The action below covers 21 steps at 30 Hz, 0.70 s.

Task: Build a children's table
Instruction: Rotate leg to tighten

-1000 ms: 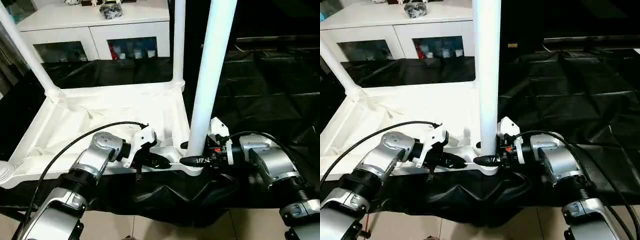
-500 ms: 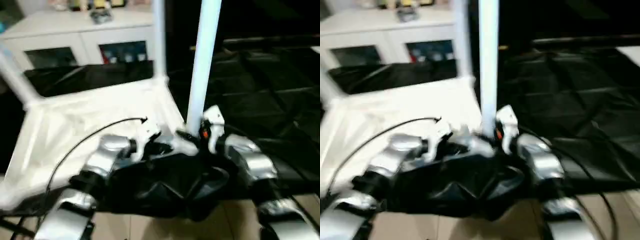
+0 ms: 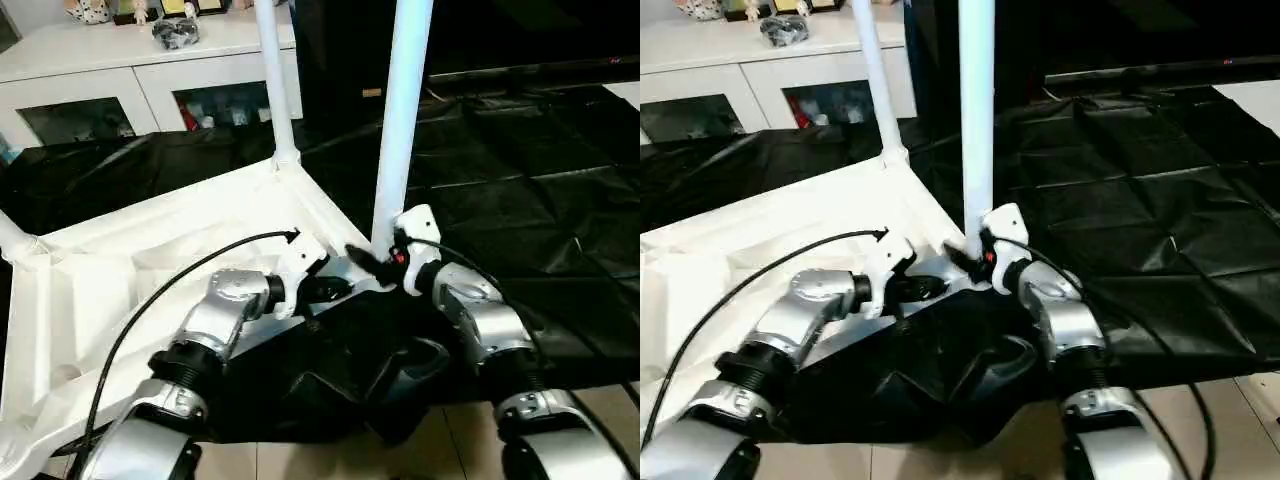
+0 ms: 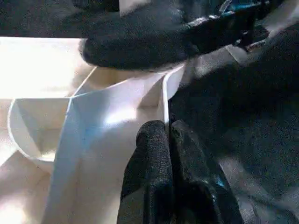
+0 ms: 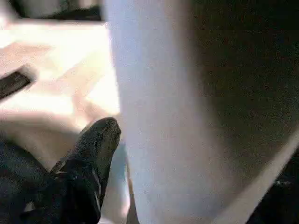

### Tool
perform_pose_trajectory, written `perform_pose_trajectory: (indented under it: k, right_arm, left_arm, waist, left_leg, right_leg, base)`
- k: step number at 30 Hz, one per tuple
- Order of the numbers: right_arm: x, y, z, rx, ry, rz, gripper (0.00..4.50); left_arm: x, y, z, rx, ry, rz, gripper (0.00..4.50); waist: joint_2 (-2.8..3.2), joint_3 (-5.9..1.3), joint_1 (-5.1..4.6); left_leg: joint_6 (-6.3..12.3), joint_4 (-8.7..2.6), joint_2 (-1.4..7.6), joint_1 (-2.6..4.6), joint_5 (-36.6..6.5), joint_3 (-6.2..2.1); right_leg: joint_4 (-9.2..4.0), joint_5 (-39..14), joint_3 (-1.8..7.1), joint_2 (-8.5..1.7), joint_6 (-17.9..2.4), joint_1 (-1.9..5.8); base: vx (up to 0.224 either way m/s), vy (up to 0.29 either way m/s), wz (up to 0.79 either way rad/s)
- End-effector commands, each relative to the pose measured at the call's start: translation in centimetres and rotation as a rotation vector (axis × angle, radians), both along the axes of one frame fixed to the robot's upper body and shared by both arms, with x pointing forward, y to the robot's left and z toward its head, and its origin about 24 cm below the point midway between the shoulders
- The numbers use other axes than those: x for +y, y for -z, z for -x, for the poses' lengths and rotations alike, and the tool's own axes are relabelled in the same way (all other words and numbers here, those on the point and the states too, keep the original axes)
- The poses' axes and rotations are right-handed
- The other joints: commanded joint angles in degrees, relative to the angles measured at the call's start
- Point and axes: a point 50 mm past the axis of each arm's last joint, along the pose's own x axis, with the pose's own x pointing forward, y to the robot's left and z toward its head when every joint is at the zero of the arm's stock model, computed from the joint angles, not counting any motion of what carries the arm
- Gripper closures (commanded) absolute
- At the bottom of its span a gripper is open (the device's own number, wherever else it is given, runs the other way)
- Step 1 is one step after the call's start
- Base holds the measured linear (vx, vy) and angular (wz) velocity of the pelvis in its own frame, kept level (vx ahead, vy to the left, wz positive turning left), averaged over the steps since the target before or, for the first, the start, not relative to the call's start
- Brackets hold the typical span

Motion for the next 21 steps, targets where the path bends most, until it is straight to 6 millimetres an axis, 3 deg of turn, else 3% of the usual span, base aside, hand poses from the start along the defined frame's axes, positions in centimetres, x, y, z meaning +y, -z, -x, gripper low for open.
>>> perform_pose_trajectory:
  k: [1,5,11,12,16,17,21]
  right_arm:
    - [2.9,2.0,2.4,0.117,-0.28,0.02,1.24]
    - [1.4,1.9,3.4,0.156,-0.442,0.07,1.24]
    - [0.0,1.6,4.4,0.239,-0.587,0.105,1.24]
    - [-0.1,1.6,4.5,0.248,-0.599,0.103,1.47]
    - [-0.4,1.8,5.0,0.294,-0.641,0.123,1.54]
    - [-0.4,1.8,5.1,0.297,-0.645,0.124,1.83]
    - [-0.3,1.9,5.2,0.306,-0.647,0.114,2.06]
  left_arm:
    - [-1.2,-1.4,0.0,-0.051,0.124,-0.002,4.5]
    - [0.0,-1.5,0.0,-0.034,0.174,-0.024,4.5]
    - [1.2,-1.5,0.3,-0.005,0.25,-0.049,4.5]
    - [1.3,-1.6,0.3,-0.002,0.259,-0.051,4.5]
    - [1.5,-1.8,0.1,-0.001,0.263,-0.053,4.5]
    - [1.6,-1.8,0.1,0.0,0.266,-0.053,4.5]
    - [1.6,-1.8,0.2,0.009,0.278,-0.049,4.5]
  waist:
    - [-1.14,-3.19,0.92]
    - [-1.14,-3.16,1.79]
    - [-1.08,-3.07,2.93]
    - [-1.12,-3.08,2.97]
    - [-0.94,-3.19,3.32]
    - [-0.99,-3.23,3.36]
    - [-0.97,-3.18,3.77]
  left_leg:
    - [5.9,-3.27,0.61,-0.46,-15.17,0.16]
    - [6.22,-3.23,0.91,-0.22,-14.52,0.32]
    - [5.04,-3.48,1.06,0.06,-15.6,0.25]
    - [4.81,-3.5,1.05,0.11,-15.76,0.25]
    - [4.43,-3.46,1.03,0.22,-15.29,0.24]
    - [4.5,-3.43,1.06,0.23,-15.13,0.28]
    - [4.15,-3.46,1.0,0.18,-14.97,0.27]
  right_leg:
    - [-4.17,-16.88,1.34,-2.21,-12.25,3.3]
    - [-4.0,-16.15,1.4,-2.27,-12.92,3.11]
    - [-4.09,-18.67,1.63,-2.37,-12.22,2.94]
    - [-4.12,-18.49,1.62,-2.33,-12.34,2.93]
    - [-3.99,-17.32,1.64,-2.28,-12.54,2.98]
    - [-3.98,-16.93,1.65,-2.28,-12.58,2.97]
    - [-4.03,-17.57,1.63,-2.35,-12.28,2.99]
  base:
    - [0.0,0.0,0.0]
    - [0.0,0.0,0.0]
    - [0.0,0.0,0.0]
    - [0.0,0.0,0.0]
    - [0.0,0.0,0.0]
    - [0.0,0.0,0.0]
    - [0.0,0.0,0.0]
